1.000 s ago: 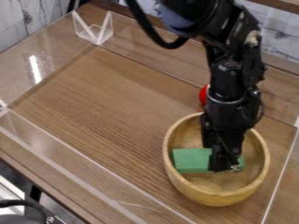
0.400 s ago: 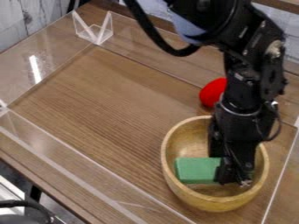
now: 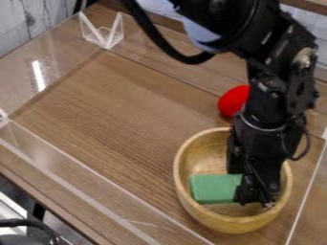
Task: Put the green object in the brown bowl
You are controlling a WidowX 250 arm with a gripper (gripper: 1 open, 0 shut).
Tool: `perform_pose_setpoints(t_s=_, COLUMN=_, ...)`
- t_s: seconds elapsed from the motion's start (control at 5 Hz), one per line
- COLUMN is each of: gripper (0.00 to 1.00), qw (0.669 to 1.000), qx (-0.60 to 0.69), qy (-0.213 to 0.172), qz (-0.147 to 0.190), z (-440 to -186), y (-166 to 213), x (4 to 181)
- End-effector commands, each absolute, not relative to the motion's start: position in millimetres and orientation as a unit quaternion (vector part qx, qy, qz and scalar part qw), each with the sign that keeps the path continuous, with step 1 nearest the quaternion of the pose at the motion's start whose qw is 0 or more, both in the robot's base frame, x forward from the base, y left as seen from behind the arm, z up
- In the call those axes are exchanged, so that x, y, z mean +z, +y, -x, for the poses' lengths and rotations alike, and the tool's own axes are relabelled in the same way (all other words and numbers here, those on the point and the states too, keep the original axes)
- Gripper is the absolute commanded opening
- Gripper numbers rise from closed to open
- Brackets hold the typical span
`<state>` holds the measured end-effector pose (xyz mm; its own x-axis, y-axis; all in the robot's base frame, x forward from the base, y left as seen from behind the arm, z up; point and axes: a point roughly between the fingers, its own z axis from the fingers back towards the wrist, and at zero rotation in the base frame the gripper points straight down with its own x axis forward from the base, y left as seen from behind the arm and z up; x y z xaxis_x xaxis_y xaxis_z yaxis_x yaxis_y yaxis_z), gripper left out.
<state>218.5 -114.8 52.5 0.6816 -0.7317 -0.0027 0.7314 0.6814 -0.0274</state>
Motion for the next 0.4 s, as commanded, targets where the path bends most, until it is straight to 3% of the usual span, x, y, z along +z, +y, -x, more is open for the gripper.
perform_pose_setpoints(t_s=0.0, gripper=0.00, qw=0.931, qx=-0.365, qy=-0.020, qz=0.008, z=-222.0, y=-117.6, x=66.7)
perform_pose_setpoints(t_s=0.2, gripper=1.00, qw=0.928, qx=-0.372, qy=-0.032, qz=0.005, z=-227.1, y=-107.9, x=82.0)
